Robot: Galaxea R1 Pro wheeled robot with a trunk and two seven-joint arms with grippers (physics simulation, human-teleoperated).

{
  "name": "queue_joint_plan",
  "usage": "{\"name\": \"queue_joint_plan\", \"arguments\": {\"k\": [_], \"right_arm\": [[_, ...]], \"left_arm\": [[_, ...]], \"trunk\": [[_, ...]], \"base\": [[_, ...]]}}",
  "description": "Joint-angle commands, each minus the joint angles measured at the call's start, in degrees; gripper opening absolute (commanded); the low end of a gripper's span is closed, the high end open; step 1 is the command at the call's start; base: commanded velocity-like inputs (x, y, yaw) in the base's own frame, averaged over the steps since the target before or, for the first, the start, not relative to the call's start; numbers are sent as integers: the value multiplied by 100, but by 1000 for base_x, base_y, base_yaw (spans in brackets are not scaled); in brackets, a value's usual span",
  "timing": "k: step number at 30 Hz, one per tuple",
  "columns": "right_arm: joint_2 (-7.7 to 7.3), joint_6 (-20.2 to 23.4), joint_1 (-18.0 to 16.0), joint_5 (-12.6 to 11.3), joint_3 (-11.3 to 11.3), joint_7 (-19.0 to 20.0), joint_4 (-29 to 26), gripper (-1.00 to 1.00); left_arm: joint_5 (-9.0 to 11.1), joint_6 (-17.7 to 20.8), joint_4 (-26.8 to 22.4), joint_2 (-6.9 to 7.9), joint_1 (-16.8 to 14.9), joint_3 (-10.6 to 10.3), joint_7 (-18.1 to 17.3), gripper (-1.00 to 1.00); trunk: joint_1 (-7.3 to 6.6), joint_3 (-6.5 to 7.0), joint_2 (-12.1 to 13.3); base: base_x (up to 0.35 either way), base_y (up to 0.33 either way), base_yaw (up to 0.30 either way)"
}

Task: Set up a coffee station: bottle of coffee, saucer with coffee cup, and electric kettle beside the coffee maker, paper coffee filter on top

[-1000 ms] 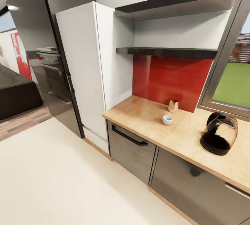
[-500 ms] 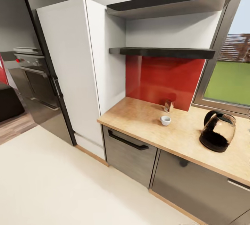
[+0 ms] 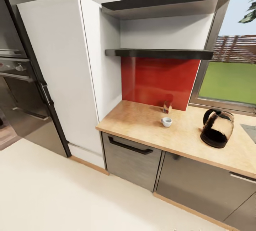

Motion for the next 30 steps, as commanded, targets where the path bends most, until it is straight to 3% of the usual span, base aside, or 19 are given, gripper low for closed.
{"name": "queue_joint_plan", "arguments": {"k": [1, 19, 30], "right_arm": [[1, 33, -4, -46, 49, -31, -10, 100], [1, 35, -4, -53, 49, -31, -10, 100], [1, 35, -4, -58, 49, -30, -10, 100]], "left_arm": [[61, -33, 3, 0, -3, -8, -2, 100], [60, -33, 3, 5, -3, -8, -2, 100], [60, -33, 3, 6, -3, -8, -2, 100]], "trunk": [[3, -12, -12], [3, -12, -12], [3, -12, -12]], "base": [[38, 337, -263], [145, 325, -264], [12, 336, -265]]}}
